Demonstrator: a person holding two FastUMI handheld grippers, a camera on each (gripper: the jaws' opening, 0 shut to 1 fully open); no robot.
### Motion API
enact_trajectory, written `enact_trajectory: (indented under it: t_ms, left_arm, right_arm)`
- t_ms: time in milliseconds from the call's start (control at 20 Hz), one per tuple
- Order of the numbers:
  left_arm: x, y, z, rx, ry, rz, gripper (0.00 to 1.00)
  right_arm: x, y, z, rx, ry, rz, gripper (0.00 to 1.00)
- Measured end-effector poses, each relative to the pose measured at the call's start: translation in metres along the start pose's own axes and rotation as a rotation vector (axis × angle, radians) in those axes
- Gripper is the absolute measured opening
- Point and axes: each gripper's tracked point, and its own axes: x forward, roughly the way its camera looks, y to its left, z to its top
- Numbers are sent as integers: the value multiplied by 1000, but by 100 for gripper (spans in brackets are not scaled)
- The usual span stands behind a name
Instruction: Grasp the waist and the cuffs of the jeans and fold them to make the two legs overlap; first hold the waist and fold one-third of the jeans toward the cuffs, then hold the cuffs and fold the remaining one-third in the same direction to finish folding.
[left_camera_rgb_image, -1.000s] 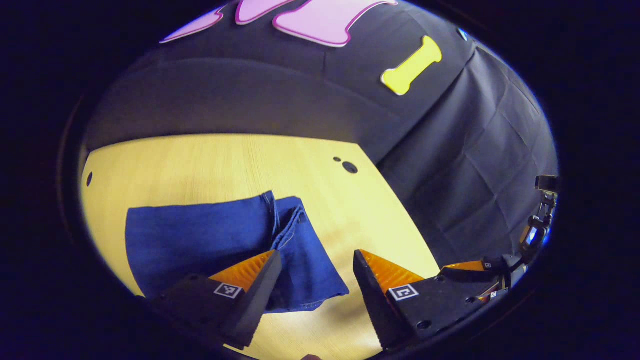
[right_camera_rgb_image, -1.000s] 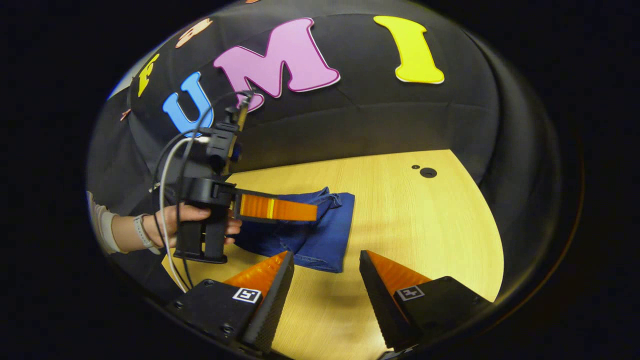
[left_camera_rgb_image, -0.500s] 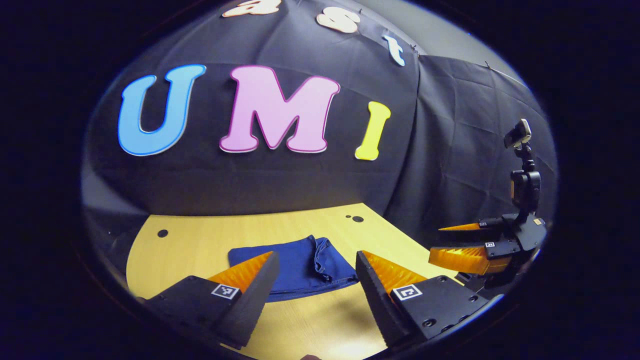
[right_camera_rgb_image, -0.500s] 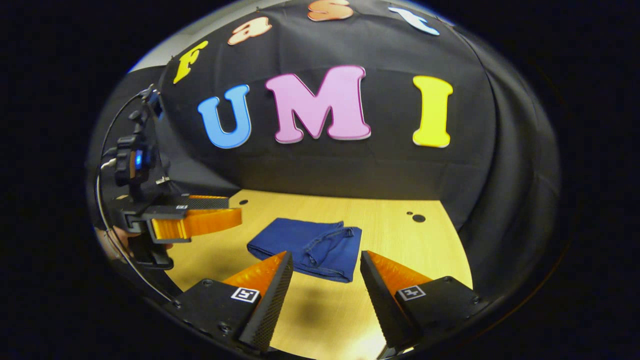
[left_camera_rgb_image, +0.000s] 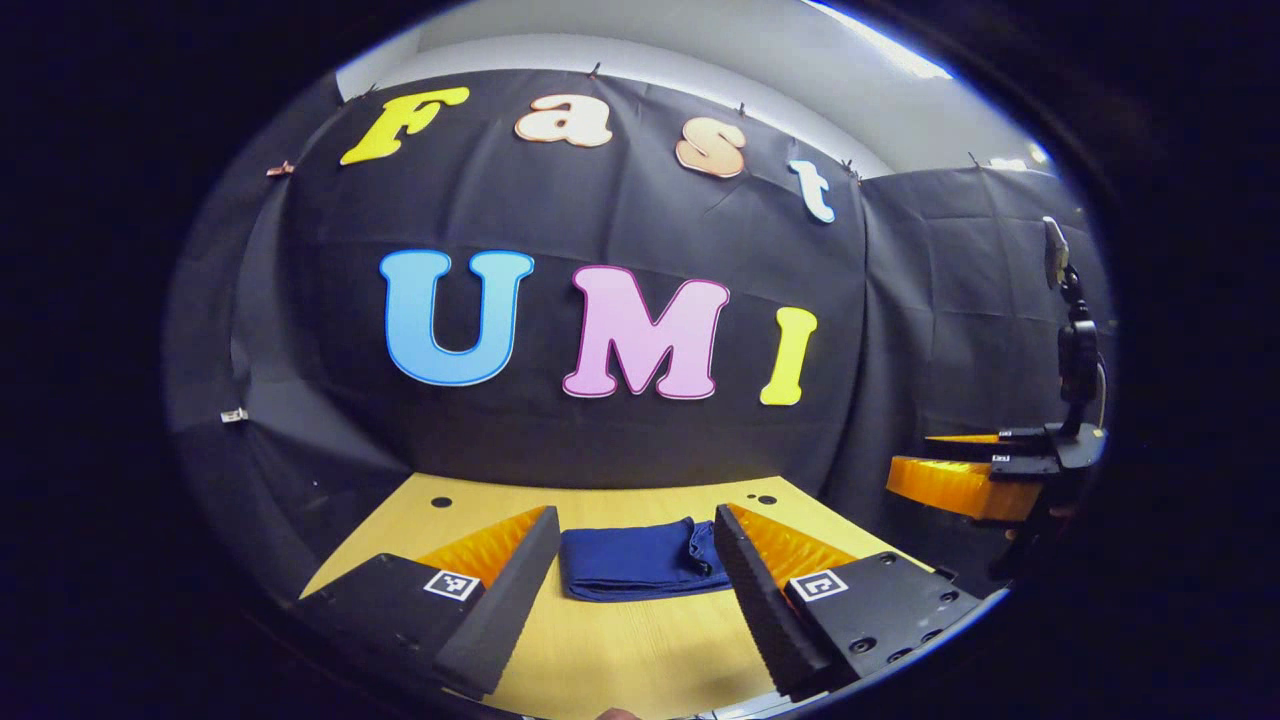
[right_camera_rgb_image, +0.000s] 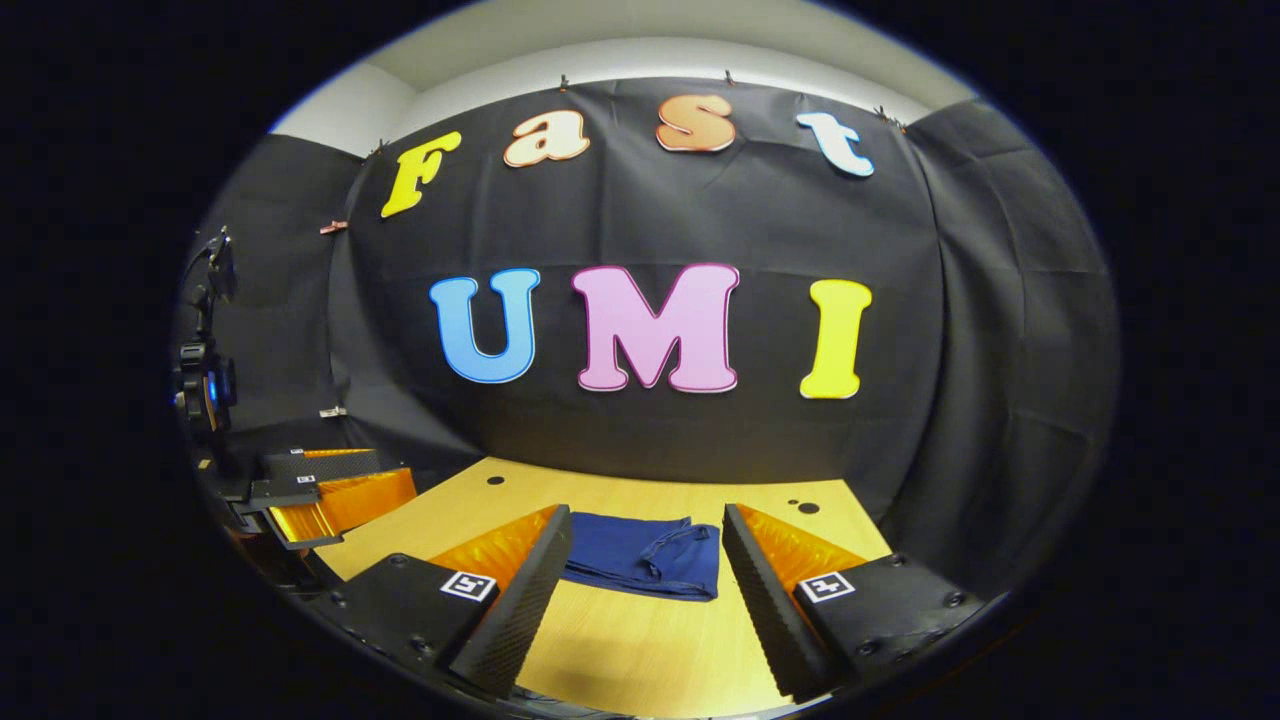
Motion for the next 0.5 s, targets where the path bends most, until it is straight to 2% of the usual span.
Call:
enact_trajectory:
  t_ms: [150, 300, 350, 500]
  left_arm:
    - [-10, -3, 3, 1, -18, 16, 97]
    - [-31, 5, 25, 15, -76, 38, 97]
    - [-34, 6, 32, 33, -87, 47, 96]
    - [-39, 4, 47, 65, -129, 58, 96]
  right_arm:
    - [-9, 7, 7, -38, -31, -4, 93]
    - [-15, 5, 20, -74, -73, -21, 93]
    - [-16, 6, 22, -76, -79, -22, 96]
    - [-17, 6, 30, -57, -94, -22, 96]
